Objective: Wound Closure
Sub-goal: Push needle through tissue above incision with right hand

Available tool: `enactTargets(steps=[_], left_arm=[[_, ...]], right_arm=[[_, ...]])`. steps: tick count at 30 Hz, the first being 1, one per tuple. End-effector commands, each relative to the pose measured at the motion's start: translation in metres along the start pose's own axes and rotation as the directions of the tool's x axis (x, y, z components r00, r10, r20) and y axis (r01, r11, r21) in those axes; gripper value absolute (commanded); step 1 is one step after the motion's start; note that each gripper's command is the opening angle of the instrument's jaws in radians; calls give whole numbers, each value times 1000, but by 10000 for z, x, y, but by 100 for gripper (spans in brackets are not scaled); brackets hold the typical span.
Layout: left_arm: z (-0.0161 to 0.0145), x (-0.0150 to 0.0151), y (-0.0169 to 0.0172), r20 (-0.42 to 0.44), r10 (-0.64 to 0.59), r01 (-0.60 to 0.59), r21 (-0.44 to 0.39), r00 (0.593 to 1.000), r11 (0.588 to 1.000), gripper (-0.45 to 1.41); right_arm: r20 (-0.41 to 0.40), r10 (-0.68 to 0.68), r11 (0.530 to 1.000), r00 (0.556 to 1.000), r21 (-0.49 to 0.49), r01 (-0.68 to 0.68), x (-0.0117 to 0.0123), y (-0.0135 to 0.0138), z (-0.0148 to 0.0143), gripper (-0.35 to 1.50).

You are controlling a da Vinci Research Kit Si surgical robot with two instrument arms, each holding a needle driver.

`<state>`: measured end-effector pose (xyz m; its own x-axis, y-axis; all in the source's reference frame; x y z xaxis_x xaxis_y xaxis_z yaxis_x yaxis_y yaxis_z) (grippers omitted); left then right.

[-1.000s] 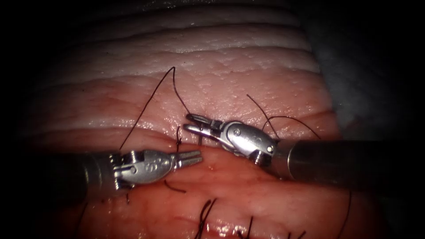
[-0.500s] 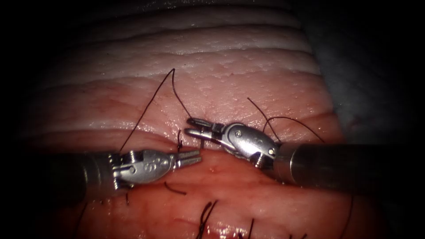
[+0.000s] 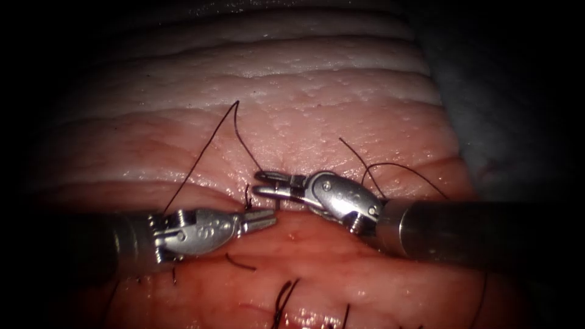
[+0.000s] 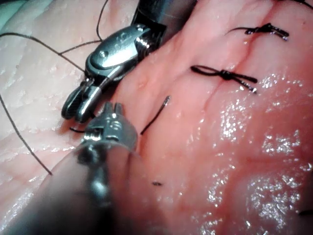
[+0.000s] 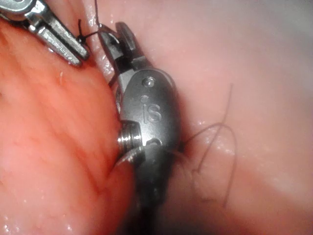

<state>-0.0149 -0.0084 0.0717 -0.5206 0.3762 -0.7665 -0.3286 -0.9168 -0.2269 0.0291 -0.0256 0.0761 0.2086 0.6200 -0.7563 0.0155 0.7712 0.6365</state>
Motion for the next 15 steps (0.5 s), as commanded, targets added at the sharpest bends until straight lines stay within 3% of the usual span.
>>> enactTargets(steps=[1, 10, 15], left_arm=[[8, -3, 3, 14, -1, 1, -6, 1000, 1000, -26], [8, -7, 8, 34, 7, -7, -16, 999, 1000, -26], [8, -7, 8, 36, 2, -2, -17, 999, 1000, -26]], right_arm=[[14, 28, 1000, 1000, 0, -28, -6, 0, 8, -35], [38, 64, 998, 997, 20, -65, -13, -11, 9, -35], [11, 62, 997, 998, 41, -62, -9, -21, 9, -35]])
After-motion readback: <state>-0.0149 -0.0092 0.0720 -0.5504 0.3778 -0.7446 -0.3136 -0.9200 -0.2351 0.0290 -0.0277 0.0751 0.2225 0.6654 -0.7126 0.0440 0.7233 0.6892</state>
